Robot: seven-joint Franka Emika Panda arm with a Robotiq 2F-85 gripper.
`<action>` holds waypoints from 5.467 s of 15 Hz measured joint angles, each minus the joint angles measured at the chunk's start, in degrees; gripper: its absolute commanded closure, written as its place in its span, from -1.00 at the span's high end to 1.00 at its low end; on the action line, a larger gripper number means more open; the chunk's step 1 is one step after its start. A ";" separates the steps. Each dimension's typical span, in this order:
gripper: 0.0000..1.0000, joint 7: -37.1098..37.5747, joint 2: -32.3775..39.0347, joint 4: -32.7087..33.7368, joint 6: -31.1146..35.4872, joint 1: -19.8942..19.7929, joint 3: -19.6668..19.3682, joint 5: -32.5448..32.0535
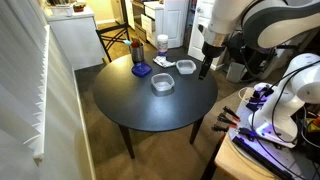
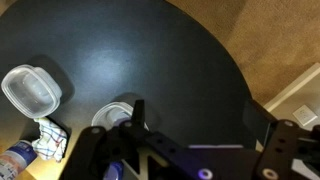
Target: Stack the lunchboxes
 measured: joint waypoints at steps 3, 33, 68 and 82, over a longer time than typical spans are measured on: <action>1.00 0.00 0.00 0.00 0.00 0.00 0.00 0.00; 1.00 -12.75 45.78 23.24 28.54 0.17 -11.63 10.69; 1.00 -15.73 75.88 49.59 24.42 -3.75 -17.65 2.65; -0.86 -11.09 84.82 58.20 24.05 -6.06 -17.94 4.34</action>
